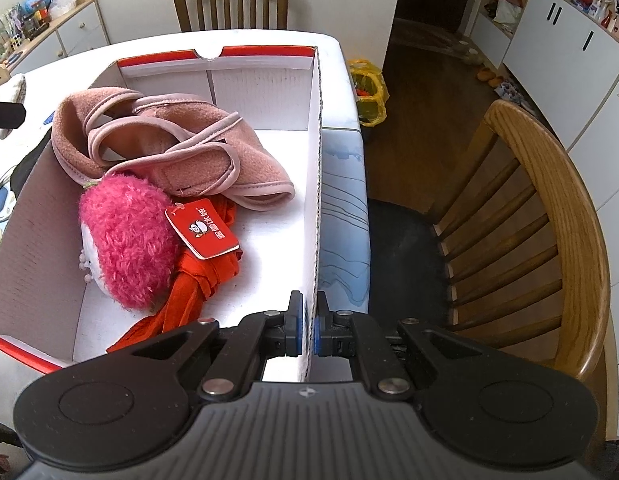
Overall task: Organize objects
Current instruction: 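Carry the white plush toy into the box and open the left gripper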
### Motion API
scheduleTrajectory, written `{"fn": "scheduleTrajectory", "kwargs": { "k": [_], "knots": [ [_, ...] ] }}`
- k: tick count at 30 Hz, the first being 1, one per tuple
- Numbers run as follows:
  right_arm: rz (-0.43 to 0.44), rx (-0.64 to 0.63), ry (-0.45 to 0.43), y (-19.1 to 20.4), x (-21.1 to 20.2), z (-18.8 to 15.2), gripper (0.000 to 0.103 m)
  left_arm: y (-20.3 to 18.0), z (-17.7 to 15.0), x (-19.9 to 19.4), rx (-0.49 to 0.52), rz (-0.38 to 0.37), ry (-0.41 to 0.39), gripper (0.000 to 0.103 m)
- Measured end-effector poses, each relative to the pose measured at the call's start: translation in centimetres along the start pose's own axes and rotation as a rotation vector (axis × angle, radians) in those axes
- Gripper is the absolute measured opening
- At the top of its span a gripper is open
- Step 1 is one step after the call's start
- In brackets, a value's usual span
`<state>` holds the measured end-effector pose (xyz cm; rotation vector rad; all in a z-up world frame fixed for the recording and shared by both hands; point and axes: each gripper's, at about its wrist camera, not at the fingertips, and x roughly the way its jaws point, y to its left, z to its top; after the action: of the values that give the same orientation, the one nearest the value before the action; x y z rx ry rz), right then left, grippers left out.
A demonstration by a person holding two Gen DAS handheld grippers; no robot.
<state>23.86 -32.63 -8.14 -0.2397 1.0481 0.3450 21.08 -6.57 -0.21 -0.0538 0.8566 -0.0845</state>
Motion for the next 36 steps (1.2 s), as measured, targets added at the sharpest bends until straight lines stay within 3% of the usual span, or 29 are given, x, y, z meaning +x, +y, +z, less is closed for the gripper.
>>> {"fn": "scheduleTrajectory", "kwargs": {
  "k": [7,16,27,36],
  "knots": [
    [0.021,-0.004,-0.013,-0.3,-0.2,0.0,0.005,-5.1,-0.8,0.8,0.079,-0.081,0.033,0.051],
    [0.037,-0.016,-0.018,-0.5,-0.3,0.0,0.005,-9.5,-3.0,2.8,0.196,-0.182,0.156,0.051],
    [0.048,-0.012,-0.013,-0.6,-0.3,-0.2,0.005,-10.6,-4.5,5.9,0.171,-0.219,0.322,0.052],
    [0.049,-0.008,-0.012,-0.6,-0.2,-0.3,0.005,-10.3,-4.8,6.2,0.156,-0.243,0.335,0.060]
  ]
}}
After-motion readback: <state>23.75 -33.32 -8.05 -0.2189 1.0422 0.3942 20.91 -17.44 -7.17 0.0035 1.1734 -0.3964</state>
